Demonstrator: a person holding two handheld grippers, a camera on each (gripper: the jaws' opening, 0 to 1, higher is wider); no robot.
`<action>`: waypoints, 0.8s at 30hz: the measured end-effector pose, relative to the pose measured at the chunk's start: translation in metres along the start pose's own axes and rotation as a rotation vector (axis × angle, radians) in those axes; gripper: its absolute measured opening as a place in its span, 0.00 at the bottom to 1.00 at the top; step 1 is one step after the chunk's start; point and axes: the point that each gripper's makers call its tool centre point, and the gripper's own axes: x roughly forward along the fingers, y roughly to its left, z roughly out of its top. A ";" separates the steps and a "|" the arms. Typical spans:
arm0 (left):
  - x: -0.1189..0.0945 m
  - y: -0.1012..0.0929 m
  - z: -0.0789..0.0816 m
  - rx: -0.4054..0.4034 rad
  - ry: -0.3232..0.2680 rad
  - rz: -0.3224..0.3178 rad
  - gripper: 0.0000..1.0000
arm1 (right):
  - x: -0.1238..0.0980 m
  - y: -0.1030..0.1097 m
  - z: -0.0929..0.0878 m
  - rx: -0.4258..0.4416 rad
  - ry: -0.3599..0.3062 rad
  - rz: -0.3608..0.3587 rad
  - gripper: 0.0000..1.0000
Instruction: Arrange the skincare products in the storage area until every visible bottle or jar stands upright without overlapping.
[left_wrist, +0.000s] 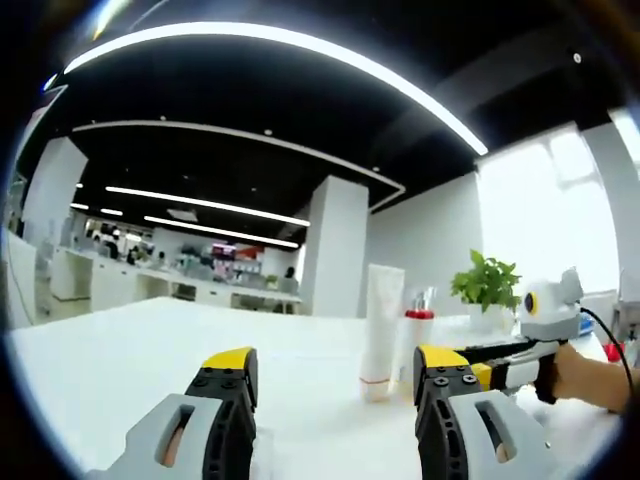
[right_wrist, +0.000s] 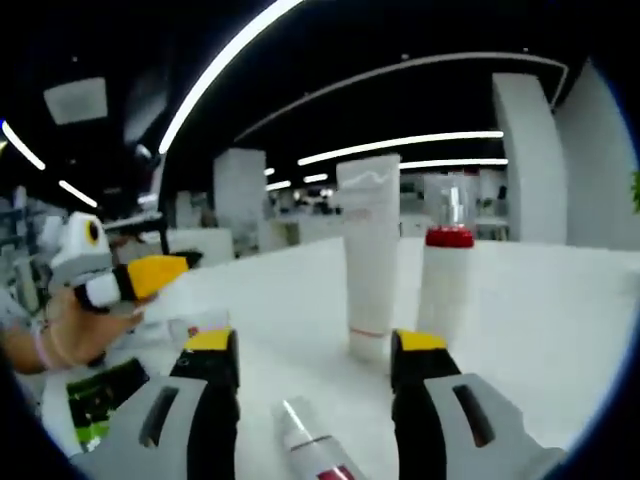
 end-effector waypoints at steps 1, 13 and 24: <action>0.000 0.000 0.000 0.001 0.002 -0.001 0.65 | -0.003 0.000 0.007 0.020 -0.038 0.007 0.59; 0.007 -0.006 -0.006 0.040 0.032 -0.022 0.65 | -0.007 0.032 -0.021 -0.119 0.311 0.153 0.51; 0.003 -0.015 -0.013 0.063 0.059 -0.057 0.64 | -0.008 0.025 -0.057 -0.214 0.716 0.138 0.40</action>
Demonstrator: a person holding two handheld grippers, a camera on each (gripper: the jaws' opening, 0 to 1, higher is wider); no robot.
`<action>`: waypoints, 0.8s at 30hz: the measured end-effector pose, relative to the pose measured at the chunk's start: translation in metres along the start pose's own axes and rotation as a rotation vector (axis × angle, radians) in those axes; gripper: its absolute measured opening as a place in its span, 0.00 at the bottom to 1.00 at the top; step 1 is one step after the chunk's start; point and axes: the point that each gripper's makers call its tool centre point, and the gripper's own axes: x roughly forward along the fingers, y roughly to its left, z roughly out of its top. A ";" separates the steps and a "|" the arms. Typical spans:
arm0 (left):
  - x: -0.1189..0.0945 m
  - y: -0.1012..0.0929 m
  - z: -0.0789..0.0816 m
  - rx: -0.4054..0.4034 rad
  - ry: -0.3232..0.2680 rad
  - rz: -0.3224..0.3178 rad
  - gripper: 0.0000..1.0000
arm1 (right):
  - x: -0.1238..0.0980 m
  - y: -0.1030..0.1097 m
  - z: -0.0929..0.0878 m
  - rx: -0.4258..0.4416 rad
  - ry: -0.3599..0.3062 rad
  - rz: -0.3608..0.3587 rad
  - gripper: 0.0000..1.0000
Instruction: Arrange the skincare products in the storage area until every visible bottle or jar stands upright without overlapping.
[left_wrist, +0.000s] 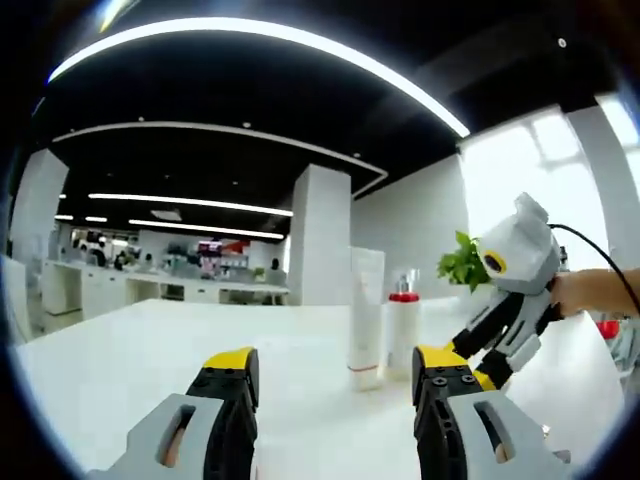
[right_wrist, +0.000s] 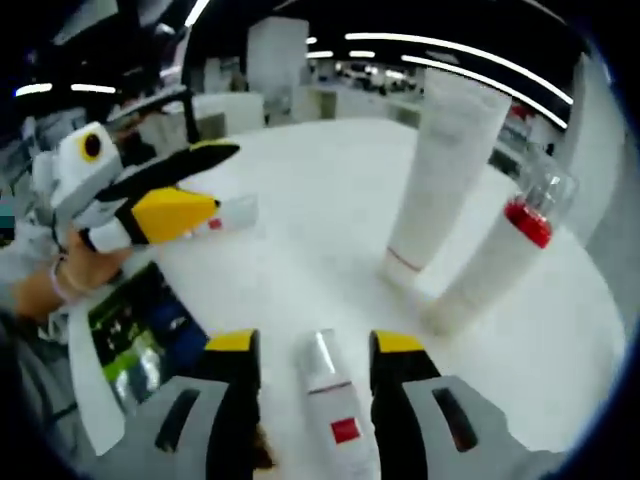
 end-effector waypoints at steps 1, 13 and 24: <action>0.000 0.001 -0.001 -0.003 0.002 0.002 0.64 | 0.002 0.000 -0.003 -0.010 0.030 0.002 0.39; 0.000 0.010 0.001 -0.054 -0.006 0.023 0.64 | 0.020 -0.001 -0.015 -0.010 0.219 -0.001 0.35; 0.000 0.012 0.002 -0.078 -0.018 0.023 0.64 | 0.017 -0.006 -0.027 -0.047 0.380 -0.044 0.19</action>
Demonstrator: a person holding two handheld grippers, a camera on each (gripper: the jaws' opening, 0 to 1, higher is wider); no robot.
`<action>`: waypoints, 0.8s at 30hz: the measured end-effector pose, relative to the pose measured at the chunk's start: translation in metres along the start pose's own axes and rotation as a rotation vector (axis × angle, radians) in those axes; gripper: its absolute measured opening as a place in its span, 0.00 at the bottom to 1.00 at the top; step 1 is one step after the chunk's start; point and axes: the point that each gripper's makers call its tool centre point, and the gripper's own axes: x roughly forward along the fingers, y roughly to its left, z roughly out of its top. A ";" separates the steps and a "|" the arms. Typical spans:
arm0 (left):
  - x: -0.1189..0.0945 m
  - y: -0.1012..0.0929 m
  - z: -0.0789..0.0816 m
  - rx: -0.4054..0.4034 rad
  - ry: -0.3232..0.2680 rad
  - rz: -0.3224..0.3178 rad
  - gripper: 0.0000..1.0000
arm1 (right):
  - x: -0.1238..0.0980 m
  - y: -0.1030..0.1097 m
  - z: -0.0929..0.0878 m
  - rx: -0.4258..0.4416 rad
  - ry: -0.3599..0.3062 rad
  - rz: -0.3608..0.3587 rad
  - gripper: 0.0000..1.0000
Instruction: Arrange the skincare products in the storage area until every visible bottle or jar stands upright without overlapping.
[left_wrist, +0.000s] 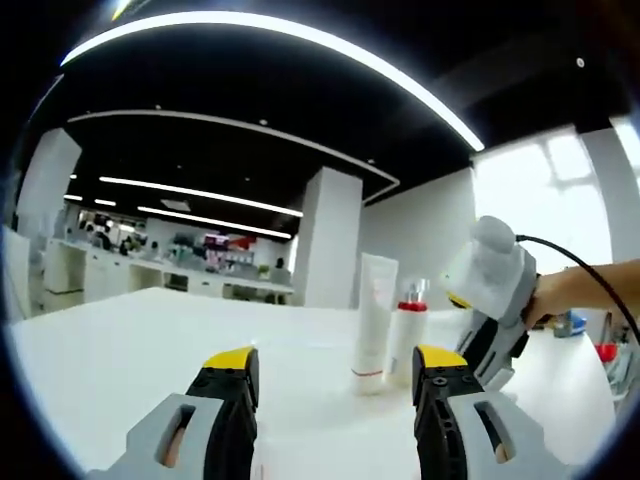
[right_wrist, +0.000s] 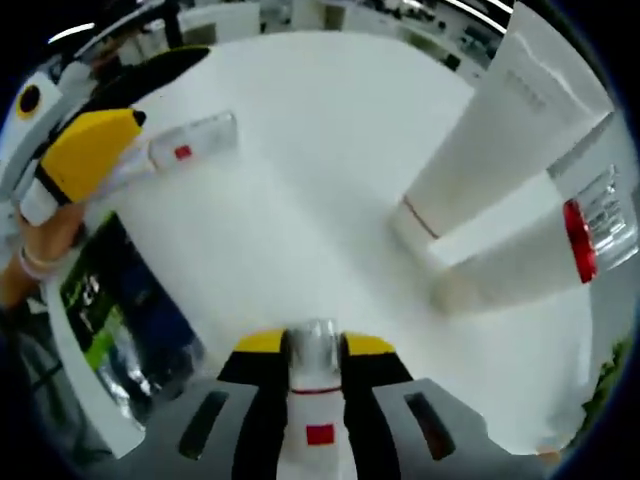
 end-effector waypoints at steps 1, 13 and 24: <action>0.000 -0.001 0.000 0.003 0.002 -0.001 0.64 | -0.001 0.000 0.000 0.002 0.004 -0.001 0.19; 0.000 0.003 -0.001 -0.021 0.002 0.001 0.64 | -0.035 -0.012 0.032 0.031 -0.182 -0.129 0.18; 0.000 -0.003 -0.002 0.013 0.010 -0.010 0.64 | -0.077 -0.061 0.054 0.310 -0.522 -0.310 0.18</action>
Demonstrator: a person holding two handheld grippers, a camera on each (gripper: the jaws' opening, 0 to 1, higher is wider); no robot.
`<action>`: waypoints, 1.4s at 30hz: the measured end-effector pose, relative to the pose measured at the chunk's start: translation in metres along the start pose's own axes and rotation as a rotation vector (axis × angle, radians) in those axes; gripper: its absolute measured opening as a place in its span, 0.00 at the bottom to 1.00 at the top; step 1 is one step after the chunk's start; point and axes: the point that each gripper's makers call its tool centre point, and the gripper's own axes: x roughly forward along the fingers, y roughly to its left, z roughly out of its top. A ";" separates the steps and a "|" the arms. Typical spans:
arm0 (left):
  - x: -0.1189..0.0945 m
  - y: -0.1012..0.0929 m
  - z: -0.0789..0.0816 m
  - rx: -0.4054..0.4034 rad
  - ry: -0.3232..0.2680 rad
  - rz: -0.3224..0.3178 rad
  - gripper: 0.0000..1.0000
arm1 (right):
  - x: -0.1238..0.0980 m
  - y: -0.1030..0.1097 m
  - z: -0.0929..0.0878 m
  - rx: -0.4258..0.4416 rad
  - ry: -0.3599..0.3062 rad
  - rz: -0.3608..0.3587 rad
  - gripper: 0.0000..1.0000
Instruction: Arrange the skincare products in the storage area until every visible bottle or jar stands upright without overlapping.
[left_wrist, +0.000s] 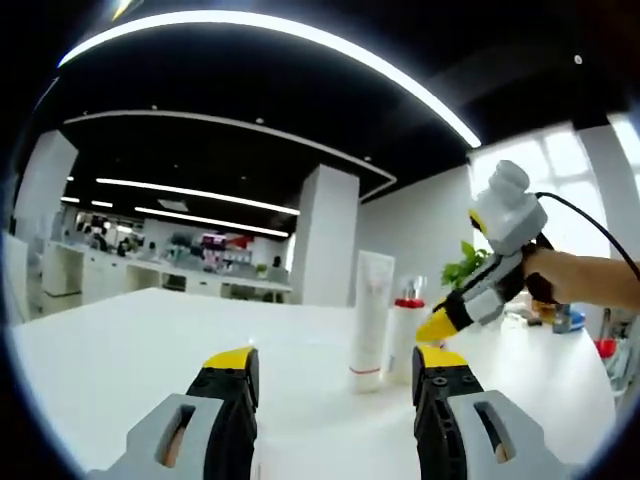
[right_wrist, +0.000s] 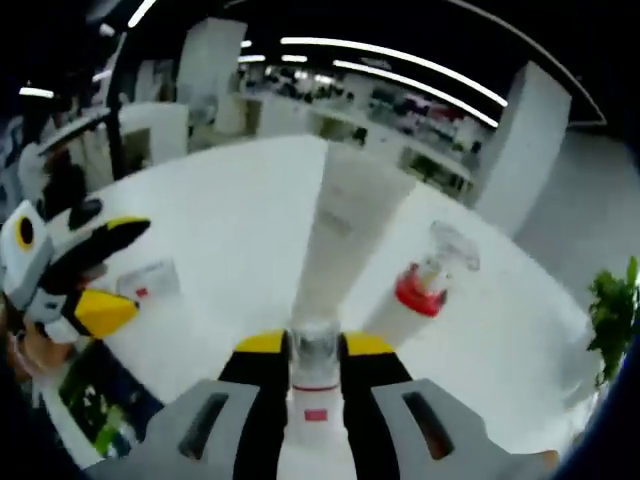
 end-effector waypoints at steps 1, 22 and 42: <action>0.000 -0.001 -0.001 0.004 0.003 -0.002 0.64 | 0.000 -0.008 0.003 0.060 -0.038 -0.031 0.18; 0.003 0.001 -0.003 0.027 0.017 0.006 0.64 | -0.016 -0.058 0.004 0.333 -0.429 -0.291 0.18; 0.003 0.001 -0.002 0.036 0.015 0.011 0.63 | -0.013 -0.059 -0.012 0.343 -0.466 -0.299 0.20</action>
